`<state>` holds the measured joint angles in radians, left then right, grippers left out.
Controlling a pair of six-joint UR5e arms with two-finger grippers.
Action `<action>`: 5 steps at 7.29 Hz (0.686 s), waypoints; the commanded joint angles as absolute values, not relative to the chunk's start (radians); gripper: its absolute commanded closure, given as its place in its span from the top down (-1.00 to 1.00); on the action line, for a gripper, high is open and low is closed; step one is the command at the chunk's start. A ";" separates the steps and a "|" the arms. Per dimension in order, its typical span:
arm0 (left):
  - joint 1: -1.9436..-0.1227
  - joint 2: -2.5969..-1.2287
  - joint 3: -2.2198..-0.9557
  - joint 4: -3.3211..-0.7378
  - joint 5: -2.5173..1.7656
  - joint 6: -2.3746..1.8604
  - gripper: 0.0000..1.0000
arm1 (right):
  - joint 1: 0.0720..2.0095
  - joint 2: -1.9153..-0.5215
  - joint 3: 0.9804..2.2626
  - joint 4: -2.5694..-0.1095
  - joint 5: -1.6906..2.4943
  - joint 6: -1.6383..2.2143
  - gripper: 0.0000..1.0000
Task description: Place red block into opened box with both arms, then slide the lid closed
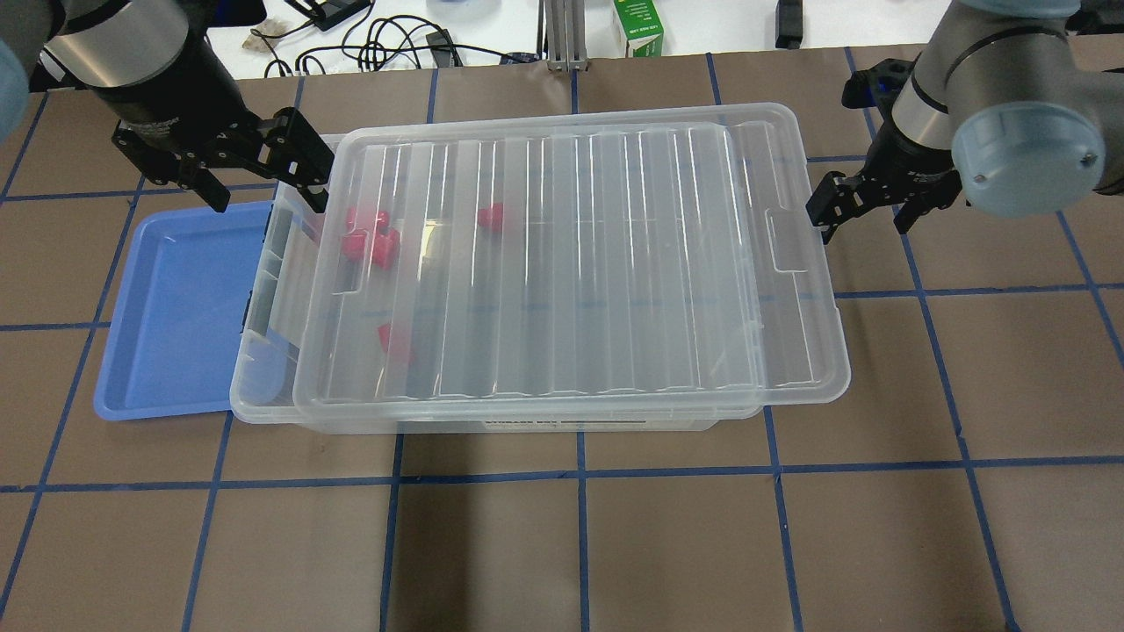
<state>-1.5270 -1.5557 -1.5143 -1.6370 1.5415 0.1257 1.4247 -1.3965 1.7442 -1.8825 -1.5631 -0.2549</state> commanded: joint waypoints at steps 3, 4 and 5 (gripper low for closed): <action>-1.526 -1.552 -1.516 -1.638 1.543 0.126 1.00 | 1.482 -1.394 1.741 -1.916 -1.557 -0.193 1.00; -1.526 -1.555 -1.516 -1.637 1.542 0.126 1.00 | 1.482 -1.400 1.723 -1.916 -1.557 -0.195 1.00; -1.526 -1.552 -1.516 -1.638 1.542 0.126 1.00 | 1.482 -1.423 1.645 -1.875 -1.569 -0.195 1.00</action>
<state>-1.5263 -1.5541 -1.5155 -1.6374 1.5420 0.1258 1.4811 -1.4032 1.7123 -1.9067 -1.5594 -0.1949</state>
